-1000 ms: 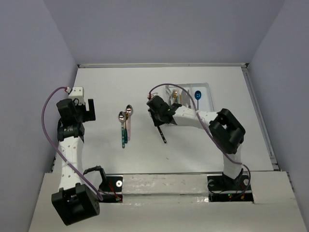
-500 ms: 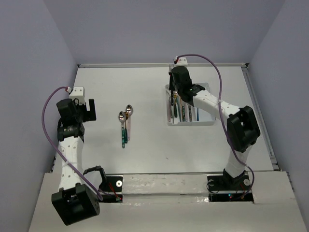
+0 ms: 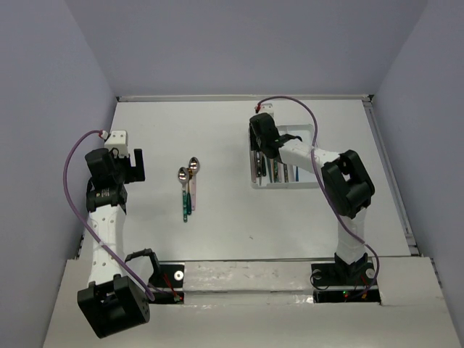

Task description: Sort the eating utensils into containers

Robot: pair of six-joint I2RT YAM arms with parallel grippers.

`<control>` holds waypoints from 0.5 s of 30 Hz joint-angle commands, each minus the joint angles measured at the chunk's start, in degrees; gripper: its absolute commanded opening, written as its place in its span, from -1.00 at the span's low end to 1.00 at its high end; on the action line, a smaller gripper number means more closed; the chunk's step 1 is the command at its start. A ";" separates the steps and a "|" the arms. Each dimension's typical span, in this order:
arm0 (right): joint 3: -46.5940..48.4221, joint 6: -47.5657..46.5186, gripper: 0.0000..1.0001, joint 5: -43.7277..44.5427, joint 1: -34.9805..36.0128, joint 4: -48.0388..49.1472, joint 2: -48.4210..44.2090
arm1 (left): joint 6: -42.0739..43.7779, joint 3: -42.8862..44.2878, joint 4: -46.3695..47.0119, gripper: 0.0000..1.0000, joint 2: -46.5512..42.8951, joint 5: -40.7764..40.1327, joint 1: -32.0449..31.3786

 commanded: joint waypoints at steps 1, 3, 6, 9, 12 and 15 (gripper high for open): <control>2.27 0.07 0.13 2.73 0.23 -2.82 -2.25 | 0.80 -0.31 1.93 0.98 -1.18 1.02 0.16; 2.54 -0.02 0.22 5.01 1.54 -3.71 -4.45 | 0.88 -0.40 1.93 0.98 -1.36 1.11 0.17; 4.20 -1.95 0.32 8.35 6.28 -7.04 -7.17 | 0.88 -0.49 2.01 0.98 -1.62 1.46 0.25; 7.89 -1.17 0.32 4.60 14.17 -9.85 -6.40 | 0.79 -0.57 2.10 0.98 -1.97 1.82 0.16; 17.33 -0.20 0.33 -8.85 19.29 -13.71 -0.70 | 0.71 -0.66 2.19 0.98 -2.24 1.82 0.25; 36.11 -0.80 0.32 -9.32 24.30 -25.74 12.47 | 0.62 -1.01 2.45 0.98 -3.02 1.55 0.16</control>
